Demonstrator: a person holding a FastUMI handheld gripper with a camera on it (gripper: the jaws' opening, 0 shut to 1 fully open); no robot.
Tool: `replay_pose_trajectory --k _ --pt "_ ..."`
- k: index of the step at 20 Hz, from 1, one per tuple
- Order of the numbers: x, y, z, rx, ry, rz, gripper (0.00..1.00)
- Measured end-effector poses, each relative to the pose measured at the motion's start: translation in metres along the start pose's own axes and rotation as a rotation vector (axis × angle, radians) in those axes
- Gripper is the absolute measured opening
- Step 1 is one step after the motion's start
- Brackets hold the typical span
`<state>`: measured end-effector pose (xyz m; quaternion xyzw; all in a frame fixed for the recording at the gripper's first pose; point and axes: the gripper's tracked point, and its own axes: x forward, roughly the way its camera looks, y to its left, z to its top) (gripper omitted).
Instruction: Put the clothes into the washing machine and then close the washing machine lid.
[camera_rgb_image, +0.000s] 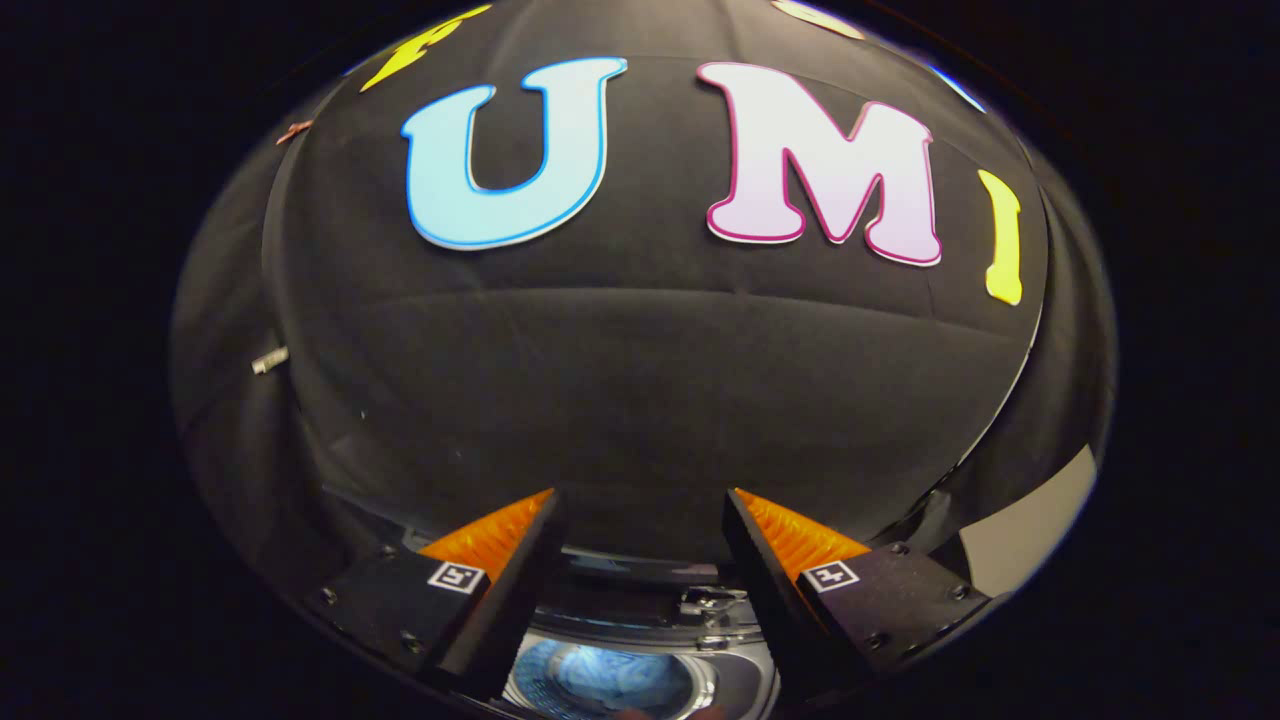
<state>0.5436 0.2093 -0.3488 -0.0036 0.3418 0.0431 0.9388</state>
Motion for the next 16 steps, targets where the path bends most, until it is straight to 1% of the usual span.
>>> replay_pose_trajectory --k 1,3,8,11,16 --pt "0.003 0.002 0.0 0.019 -0.016 0.008 0.98" --pt "0.001 0.003 0.001 0.011 -0.036 0.026 1.0" --pt "-0.002 0.004 -0.005 -0.01 0.01 0.049 1.0" --pt "-0.011 0.004 -0.007 -0.013 -0.023 0.058 1.0" --pt "-0.041 0.006 -0.02 -0.027 -0.096 0.068 1.0"
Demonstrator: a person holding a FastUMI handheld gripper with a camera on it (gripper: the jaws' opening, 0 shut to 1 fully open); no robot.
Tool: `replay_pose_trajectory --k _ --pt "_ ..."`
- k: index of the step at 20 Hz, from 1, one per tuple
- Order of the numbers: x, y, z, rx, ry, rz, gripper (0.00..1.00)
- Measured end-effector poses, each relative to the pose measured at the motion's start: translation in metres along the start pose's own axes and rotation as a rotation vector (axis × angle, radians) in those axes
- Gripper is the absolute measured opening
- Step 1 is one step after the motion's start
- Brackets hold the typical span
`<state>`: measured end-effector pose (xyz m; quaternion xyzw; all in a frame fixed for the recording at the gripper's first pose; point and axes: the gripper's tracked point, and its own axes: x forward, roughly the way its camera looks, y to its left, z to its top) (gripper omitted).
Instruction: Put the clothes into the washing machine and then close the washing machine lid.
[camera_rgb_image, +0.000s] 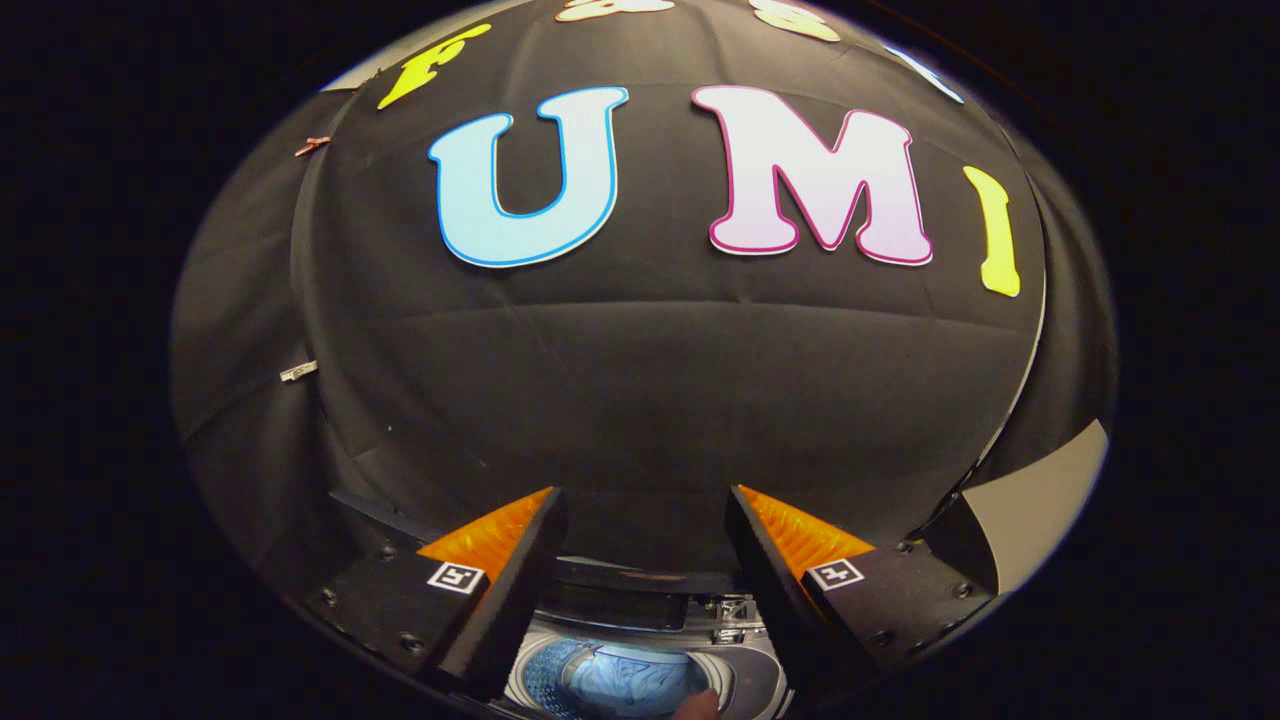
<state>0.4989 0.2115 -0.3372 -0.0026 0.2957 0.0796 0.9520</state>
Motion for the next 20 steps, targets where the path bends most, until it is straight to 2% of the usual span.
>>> replay_pose_trajectory --k 8,16,18,20 --pt "-0.028 0.003 -0.015 -0.008 -0.042 0.003 1.0" --pt "-0.062 0.01 -0.045 -0.01 -0.07 0.048 1.0" --pt "-0.071 0.013 -0.064 -0.002 -0.045 0.073 1.0" --pt "-0.076 0.012 -0.1 -0.006 0.049 0.061 1.0"
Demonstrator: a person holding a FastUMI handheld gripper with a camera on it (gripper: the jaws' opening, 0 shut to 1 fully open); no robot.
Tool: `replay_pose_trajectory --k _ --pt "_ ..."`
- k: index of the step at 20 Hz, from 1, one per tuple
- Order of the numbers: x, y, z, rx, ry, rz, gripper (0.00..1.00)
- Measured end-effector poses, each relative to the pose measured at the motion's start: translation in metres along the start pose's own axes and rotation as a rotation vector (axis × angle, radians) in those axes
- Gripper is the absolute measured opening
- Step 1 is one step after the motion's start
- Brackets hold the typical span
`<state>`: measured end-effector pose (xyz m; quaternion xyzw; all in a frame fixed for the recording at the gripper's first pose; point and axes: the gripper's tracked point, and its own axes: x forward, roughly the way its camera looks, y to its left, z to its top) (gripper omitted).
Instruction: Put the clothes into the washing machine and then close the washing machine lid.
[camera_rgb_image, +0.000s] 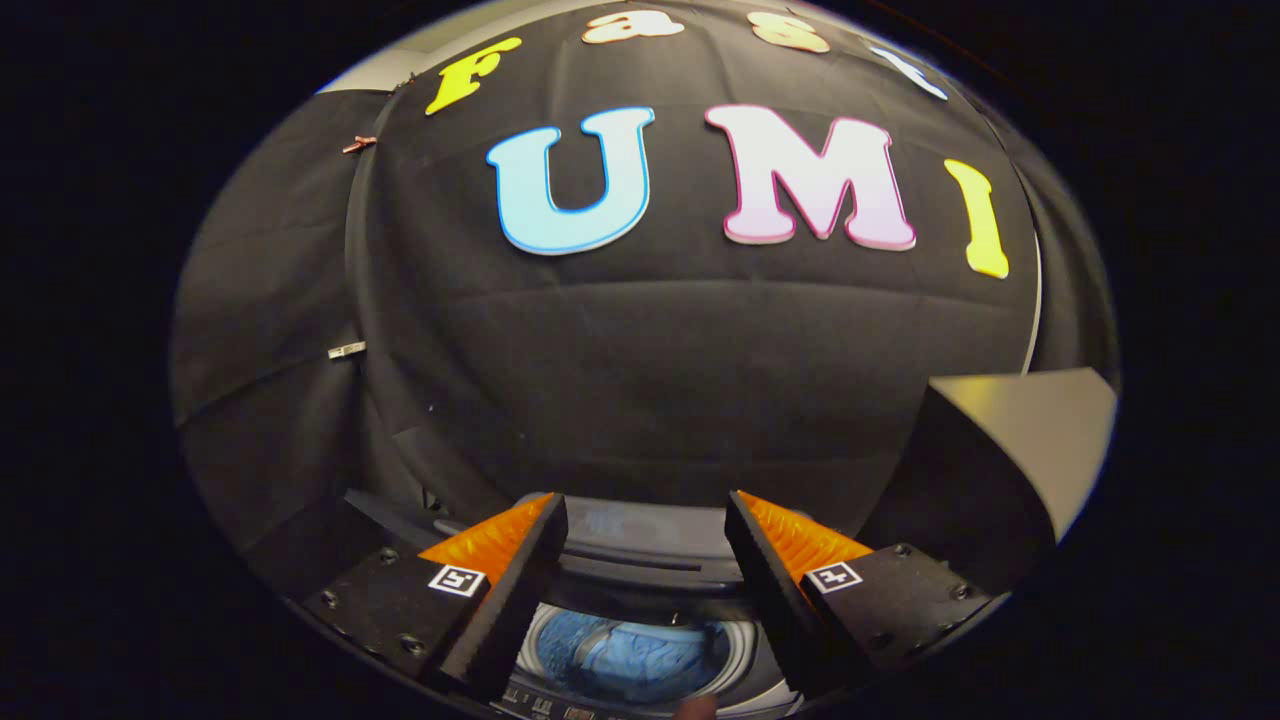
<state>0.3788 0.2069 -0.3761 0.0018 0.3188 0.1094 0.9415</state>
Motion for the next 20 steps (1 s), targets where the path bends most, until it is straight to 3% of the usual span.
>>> replay_pose_trajectory --k 2,5,10,20 --pt "0.003 -0.003 -0.037 -0.048 0.044 0.007 1.0" --pt "-0.017 -0.001 -0.055 -0.019 -0.005 0.013 1.0" --pt "-0.079 0.009 -0.052 0.063 -0.142 0.04 0.99" --pt "-0.201 0.009 -0.046 0.037 -0.302 0.033 1.0"
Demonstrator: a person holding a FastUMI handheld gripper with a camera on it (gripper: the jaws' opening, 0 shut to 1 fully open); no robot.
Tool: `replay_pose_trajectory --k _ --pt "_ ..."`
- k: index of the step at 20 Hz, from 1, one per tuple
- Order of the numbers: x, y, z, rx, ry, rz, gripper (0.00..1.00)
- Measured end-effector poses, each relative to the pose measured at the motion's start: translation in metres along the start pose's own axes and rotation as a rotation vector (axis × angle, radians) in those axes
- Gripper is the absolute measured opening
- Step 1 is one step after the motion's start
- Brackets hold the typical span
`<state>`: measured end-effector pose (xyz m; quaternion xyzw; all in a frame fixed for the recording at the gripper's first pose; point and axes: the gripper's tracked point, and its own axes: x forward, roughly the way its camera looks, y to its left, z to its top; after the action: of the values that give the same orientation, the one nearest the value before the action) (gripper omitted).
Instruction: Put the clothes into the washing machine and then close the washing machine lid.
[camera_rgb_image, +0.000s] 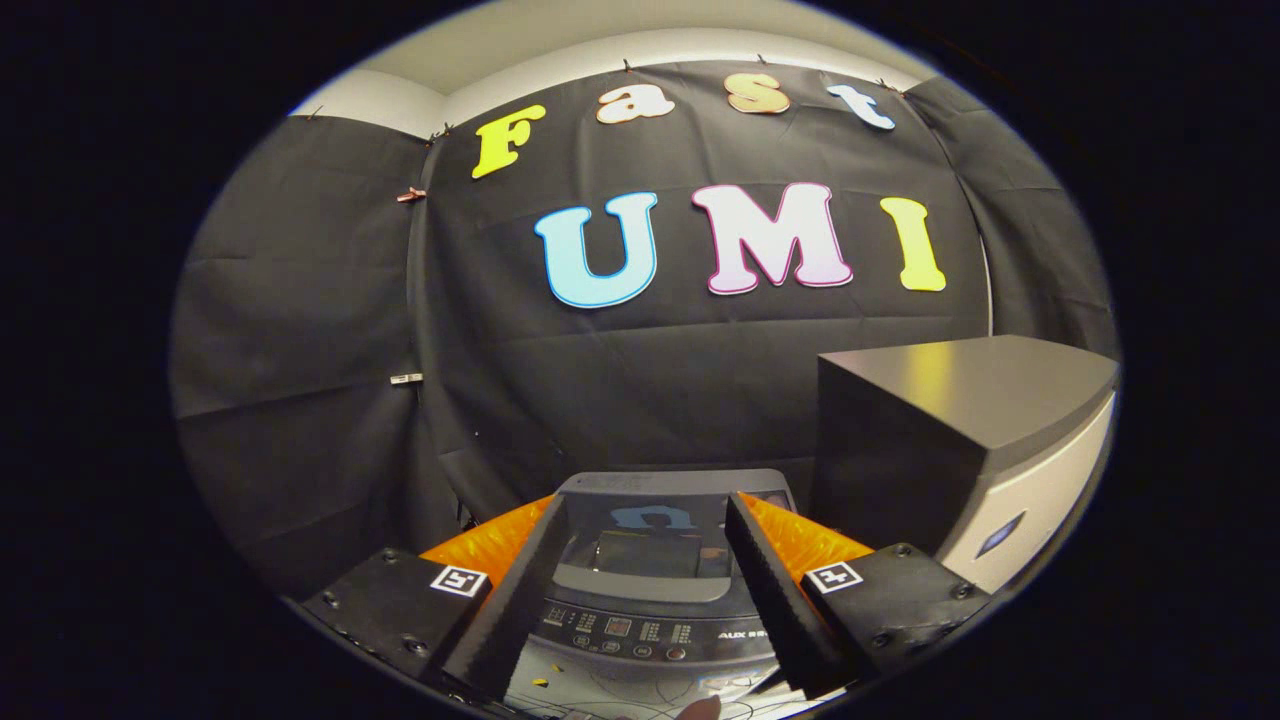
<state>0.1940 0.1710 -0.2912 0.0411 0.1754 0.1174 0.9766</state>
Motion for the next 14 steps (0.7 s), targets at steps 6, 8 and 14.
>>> replay_pose_trajectory --k 6,8,14 --pt "-0.075 -0.013 0.027 -0.042 -0.063 -0.027 1.0" --pt "-0.095 -0.014 0.032 -0.075 -0.065 -0.019 0.99" --pt "-0.162 -0.033 0.069 -0.062 -0.134 -0.023 0.99"
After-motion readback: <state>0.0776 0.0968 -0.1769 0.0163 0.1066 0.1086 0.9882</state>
